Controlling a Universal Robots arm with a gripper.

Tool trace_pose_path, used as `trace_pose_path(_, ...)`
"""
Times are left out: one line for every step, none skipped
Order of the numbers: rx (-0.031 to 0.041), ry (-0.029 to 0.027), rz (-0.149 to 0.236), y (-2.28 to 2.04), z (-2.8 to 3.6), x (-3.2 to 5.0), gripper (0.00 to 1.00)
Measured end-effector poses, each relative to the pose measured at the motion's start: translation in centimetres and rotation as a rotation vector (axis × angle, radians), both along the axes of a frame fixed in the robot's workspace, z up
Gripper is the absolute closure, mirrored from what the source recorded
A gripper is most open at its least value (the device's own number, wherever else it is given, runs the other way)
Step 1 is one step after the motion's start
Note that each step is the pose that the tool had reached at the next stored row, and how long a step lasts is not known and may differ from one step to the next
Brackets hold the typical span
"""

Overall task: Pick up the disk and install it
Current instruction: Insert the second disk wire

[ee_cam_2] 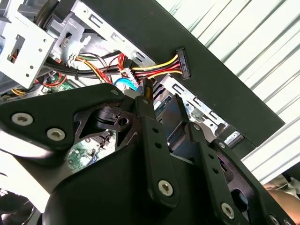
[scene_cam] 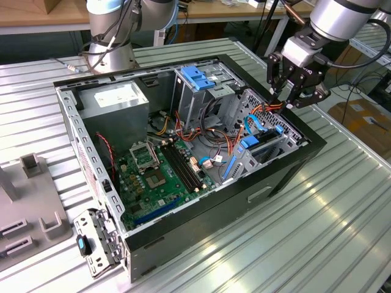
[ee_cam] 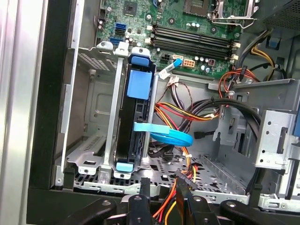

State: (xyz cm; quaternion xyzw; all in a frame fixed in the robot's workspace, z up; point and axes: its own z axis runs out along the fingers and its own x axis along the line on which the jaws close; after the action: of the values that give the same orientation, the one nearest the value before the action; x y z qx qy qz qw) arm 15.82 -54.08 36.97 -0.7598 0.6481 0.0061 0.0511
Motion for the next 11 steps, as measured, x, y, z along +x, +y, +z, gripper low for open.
trace_pose_path(0.0001, 0.0, 0.004, 0.0, 0.0, 0.0, 0.64)
trace_pose_path(0.0001, 0.0, 0.009, 0.0, 0.0, 0.01, 0.64)
trace_pose_path(0.0, 0.0, 0.01, 0.0, 0.0, 0.02, 0.64)
trace_pose_path(0.0, 0.0, 0.01, 0.0, 0.0, 0.01, 0.64)
trace_pose_path(0.0, 0.0, 0.01, 0.0, 0.0, 0.02, 0.64)
trace_pose_path(0.0001, 0.0, 0.011, 0.0, 0.0, 0.02, 0.64)
trace_pose_path(0.0, 0.0, 0.011, 0.0, 0.0, 0.02, 0.64)
trace_pose_path(0.0001, 0.0, 0.011, 0.0, 0.0, 0.02, 0.64)
trace_pose_path(0.0001, 0.0001, 0.011, 0.0, 0.0, 0.02, 0.64)
trace_pose_path(0.0, 0.0, 0.011, 0.0, 0.0, 0.02, 0.64)
trace_pose_path(0.0001, 0.0, 0.011, 0.0, 0.0, 0.01, 0.64)
